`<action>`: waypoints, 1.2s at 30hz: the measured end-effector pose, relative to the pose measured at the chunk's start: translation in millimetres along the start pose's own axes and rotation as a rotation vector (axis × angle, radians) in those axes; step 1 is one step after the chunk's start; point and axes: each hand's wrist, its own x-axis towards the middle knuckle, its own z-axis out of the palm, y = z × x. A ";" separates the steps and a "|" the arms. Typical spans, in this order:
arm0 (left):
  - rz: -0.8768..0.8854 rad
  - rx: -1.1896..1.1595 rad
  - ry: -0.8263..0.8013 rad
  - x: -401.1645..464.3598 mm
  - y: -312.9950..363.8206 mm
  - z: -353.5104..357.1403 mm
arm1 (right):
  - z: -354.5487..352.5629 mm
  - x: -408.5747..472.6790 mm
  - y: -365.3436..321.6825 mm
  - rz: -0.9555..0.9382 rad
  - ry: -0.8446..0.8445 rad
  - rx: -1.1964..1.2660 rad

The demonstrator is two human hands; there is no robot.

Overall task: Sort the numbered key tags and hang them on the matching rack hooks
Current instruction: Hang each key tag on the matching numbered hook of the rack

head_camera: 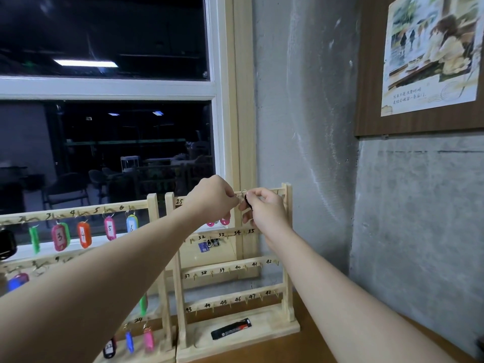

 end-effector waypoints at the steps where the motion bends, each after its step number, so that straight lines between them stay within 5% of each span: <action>1: 0.003 0.014 0.000 -0.6 0.7 -0.5 | 0.8 -0.3 -0.5 -0.008 0.011 -0.021; 9: 0.006 0.080 0.006 -9.2 4.4 6.6 | 2.5 -1.4 4.5 -0.033 0.083 -0.181; 20: -0.059 -0.016 -0.022 -20.8 -5.5 19.4 | 3.7 -4.4 -12.7 -0.002 -0.004 -0.014; 36: -0.068 -0.202 -0.075 -28.2 -22.6 30.8 | 1.5 -9.1 -5.9 0.083 0.049 -0.110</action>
